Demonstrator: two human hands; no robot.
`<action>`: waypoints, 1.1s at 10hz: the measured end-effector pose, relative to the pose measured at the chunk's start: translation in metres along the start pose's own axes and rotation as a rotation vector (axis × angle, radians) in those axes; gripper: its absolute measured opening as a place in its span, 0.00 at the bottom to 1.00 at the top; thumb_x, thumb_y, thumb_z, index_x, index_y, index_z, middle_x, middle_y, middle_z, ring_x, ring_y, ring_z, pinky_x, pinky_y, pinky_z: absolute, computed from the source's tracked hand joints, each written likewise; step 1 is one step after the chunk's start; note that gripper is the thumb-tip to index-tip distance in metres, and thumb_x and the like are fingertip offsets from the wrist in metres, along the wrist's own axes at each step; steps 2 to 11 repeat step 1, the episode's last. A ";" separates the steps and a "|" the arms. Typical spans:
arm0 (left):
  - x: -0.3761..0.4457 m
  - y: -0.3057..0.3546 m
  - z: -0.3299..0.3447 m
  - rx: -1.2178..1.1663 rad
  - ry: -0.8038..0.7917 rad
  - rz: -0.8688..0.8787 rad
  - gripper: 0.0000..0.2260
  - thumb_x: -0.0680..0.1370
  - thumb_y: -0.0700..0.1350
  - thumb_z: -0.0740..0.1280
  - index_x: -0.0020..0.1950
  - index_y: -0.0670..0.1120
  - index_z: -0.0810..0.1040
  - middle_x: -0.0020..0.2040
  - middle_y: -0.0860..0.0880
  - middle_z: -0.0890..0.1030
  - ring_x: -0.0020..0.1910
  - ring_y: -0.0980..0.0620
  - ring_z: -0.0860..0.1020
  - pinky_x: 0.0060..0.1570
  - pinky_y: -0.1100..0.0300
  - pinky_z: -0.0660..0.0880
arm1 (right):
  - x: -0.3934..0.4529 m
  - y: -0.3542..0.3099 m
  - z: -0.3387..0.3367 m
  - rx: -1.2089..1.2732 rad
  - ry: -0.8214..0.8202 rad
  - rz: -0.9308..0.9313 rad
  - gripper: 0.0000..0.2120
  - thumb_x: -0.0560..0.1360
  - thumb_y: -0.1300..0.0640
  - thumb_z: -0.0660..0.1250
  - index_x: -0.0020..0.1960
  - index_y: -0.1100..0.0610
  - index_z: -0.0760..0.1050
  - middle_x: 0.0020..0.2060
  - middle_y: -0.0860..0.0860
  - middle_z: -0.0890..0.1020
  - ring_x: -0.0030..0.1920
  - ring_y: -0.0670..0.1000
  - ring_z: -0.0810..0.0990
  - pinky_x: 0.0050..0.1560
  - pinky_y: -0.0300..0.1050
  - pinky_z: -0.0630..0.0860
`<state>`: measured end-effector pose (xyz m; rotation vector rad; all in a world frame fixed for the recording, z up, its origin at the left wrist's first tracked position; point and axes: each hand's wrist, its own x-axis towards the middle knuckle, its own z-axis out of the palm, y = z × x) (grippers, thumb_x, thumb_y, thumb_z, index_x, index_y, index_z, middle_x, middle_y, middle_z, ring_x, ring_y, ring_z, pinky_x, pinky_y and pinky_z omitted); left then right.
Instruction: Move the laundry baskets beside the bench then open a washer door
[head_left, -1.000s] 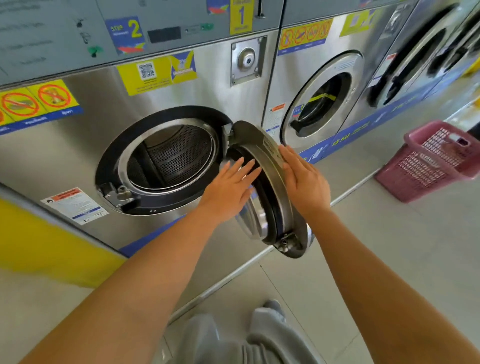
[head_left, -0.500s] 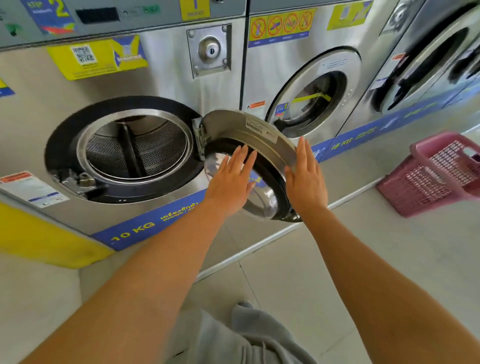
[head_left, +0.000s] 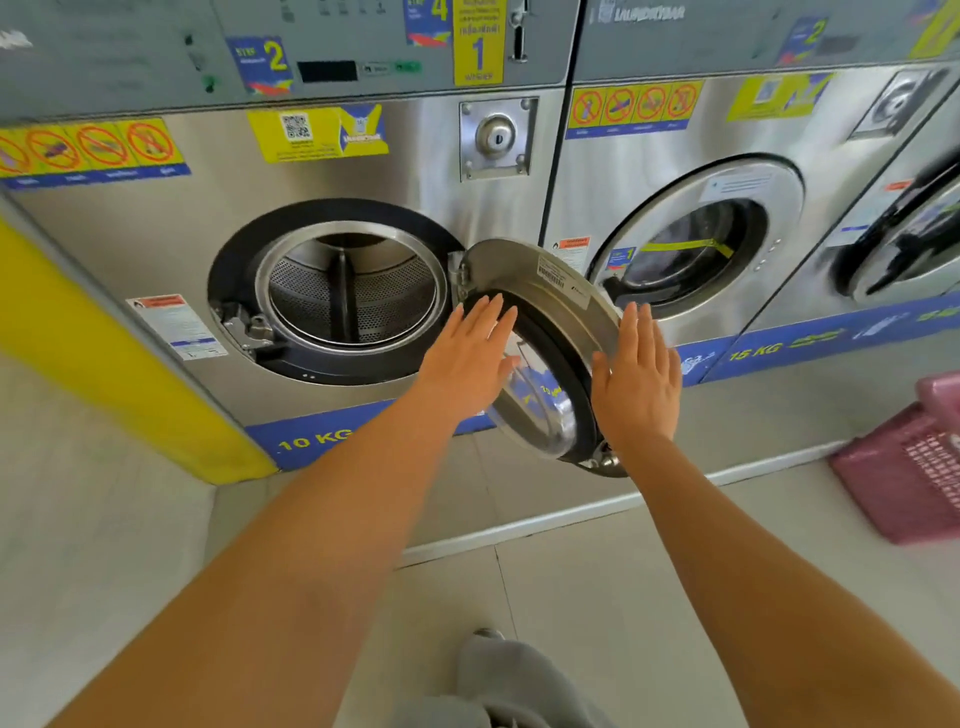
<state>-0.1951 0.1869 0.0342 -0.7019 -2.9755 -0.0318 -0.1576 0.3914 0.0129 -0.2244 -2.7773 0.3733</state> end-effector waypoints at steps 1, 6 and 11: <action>-0.030 -0.014 -0.008 0.022 0.046 -0.088 0.27 0.83 0.54 0.50 0.79 0.44 0.51 0.79 0.44 0.54 0.79 0.46 0.52 0.77 0.49 0.48 | -0.001 -0.017 -0.012 -0.004 0.048 -0.053 0.28 0.82 0.50 0.51 0.79 0.54 0.48 0.79 0.54 0.54 0.78 0.55 0.51 0.77 0.55 0.48; -0.030 -0.014 -0.008 0.022 0.046 -0.088 0.27 0.83 0.54 0.50 0.79 0.44 0.51 0.79 0.44 0.54 0.79 0.46 0.52 0.77 0.49 0.48 | -0.001 -0.017 -0.012 -0.004 0.048 -0.053 0.28 0.82 0.50 0.51 0.79 0.54 0.48 0.79 0.54 0.54 0.78 0.55 0.51 0.77 0.55 0.48; -0.030 -0.014 -0.008 0.022 0.046 -0.088 0.27 0.83 0.54 0.50 0.79 0.44 0.51 0.79 0.44 0.54 0.79 0.46 0.52 0.77 0.49 0.48 | -0.001 -0.017 -0.012 -0.004 0.048 -0.053 0.28 0.82 0.50 0.51 0.79 0.54 0.48 0.79 0.54 0.54 0.78 0.55 0.51 0.77 0.55 0.48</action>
